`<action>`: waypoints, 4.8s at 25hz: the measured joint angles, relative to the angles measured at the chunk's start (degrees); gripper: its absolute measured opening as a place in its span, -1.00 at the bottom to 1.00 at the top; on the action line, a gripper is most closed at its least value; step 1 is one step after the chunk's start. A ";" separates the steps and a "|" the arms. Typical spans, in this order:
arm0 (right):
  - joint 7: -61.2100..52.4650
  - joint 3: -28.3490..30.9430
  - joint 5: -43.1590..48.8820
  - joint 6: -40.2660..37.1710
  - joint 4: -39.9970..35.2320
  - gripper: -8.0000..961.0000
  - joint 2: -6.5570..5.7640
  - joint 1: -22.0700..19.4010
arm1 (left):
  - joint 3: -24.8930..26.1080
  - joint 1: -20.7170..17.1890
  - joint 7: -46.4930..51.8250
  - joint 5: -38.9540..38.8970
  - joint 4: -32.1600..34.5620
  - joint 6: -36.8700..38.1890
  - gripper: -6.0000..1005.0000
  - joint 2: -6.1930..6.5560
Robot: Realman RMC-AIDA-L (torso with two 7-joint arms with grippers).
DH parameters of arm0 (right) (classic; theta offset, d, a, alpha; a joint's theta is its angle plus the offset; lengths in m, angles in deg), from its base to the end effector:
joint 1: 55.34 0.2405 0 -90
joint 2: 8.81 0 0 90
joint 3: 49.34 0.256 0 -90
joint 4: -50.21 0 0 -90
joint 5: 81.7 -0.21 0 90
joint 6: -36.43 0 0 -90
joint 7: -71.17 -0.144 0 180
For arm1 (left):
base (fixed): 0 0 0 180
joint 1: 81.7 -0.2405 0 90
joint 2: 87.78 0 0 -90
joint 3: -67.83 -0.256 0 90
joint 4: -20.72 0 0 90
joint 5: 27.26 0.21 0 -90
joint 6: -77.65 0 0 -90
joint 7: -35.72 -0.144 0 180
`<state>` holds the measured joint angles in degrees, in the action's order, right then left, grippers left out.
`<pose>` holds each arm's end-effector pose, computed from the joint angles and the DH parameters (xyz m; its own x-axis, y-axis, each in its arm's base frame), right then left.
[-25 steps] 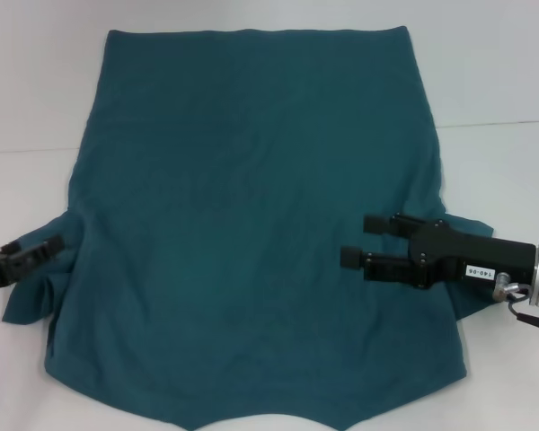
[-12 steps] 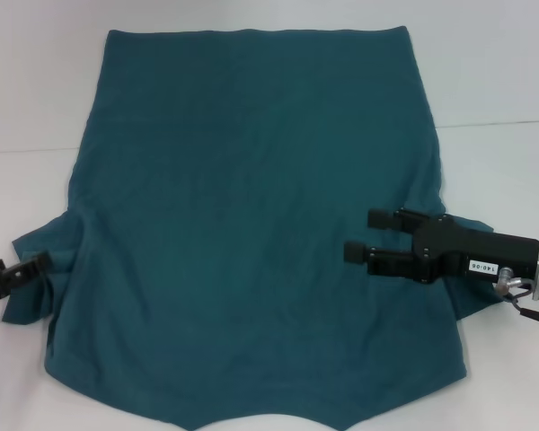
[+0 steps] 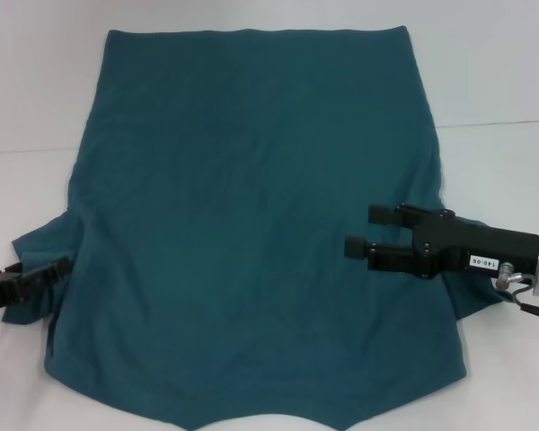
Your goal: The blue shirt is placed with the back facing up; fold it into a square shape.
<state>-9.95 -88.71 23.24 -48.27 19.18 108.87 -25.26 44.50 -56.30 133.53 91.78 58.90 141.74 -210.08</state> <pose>0.2678 0.3400 0.0031 0.6543 -0.4001 -0.6417 -0.6042 -0.7869 -0.1254 -0.3553 0.3361 0.0230 0.3871 0.5938 0.7054 0.9220 -0.2590 -0.2879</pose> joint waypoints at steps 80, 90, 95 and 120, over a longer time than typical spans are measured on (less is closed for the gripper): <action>0.00 0.79 -0.10 2.33 0.65 0.96 1.76 0.69 | -3.00 2.01 8.47 3.95 11.18 2.95 -0.90 2.50; 0.45 0.79 -0.10 2.64 1.31 0.96 1.76 0.63 | -3.59 2.73 8.52 1.10 10.68 11.02 -0.89 0.56; 0.48 0.73 -0.10 2.70 1.33 0.96 1.75 0.58 | -3.75 4.76 8.48 0.64 9.19 10.35 -0.89 -0.72; 0.43 0.75 0.01 3.32 1.41 0.96 1.69 0.21 | -4.00 2.78 3.30 -12.20 1.60 10.95 0.42 -1.09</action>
<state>-9.52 -87.97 23.25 -44.95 20.59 110.56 -25.05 40.50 -53.52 136.83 79.59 60.50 152.70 -211.16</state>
